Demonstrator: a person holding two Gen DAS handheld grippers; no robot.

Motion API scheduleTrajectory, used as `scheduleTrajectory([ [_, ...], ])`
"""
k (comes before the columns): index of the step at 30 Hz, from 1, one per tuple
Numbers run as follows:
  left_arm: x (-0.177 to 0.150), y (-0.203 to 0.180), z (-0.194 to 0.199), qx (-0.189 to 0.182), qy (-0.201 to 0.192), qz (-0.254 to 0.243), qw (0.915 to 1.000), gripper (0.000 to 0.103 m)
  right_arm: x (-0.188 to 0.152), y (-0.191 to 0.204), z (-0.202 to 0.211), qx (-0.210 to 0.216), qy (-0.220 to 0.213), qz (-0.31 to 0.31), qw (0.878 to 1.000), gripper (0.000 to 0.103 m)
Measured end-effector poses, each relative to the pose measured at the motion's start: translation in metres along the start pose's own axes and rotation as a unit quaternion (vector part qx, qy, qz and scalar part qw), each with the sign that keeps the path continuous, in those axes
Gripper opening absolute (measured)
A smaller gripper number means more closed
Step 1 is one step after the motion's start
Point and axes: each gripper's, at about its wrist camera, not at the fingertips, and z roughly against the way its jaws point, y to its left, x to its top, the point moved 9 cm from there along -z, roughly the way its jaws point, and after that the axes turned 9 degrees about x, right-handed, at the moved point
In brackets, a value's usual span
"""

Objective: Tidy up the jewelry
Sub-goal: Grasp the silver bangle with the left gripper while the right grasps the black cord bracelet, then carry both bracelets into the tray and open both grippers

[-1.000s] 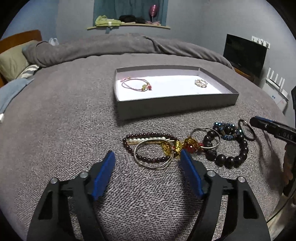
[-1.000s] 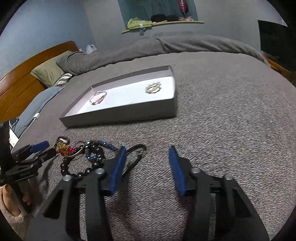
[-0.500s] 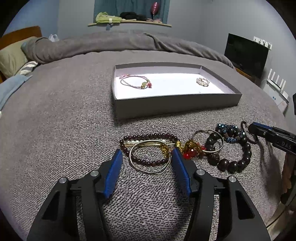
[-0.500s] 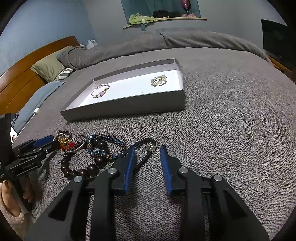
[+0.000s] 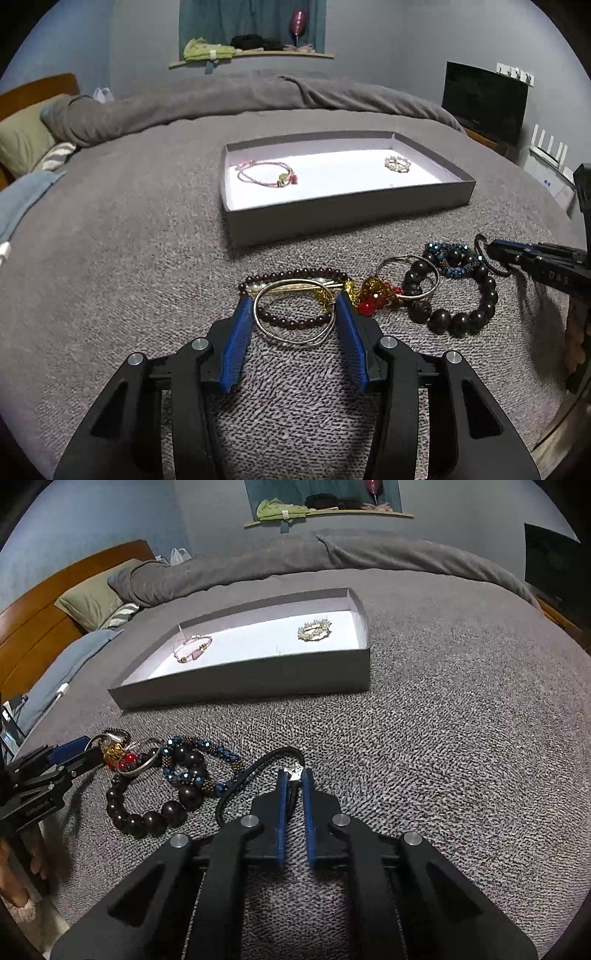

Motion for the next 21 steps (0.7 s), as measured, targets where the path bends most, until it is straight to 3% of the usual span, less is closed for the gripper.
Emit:
scheduleTrajectory([
  [10,0.006,0.004,0.010,-0.002,-0.019,0.008,0.9998,0.048,0.021,-0.002,0.033,-0.004,-0.081,0.014,0.997,0.008],
  [21,0.029,0.009,0.027,0.013,-0.054,0.016,0.9984,0.048,0.042,0.002,0.051,-0.020,-0.115,0.030,0.993,0.008],
])
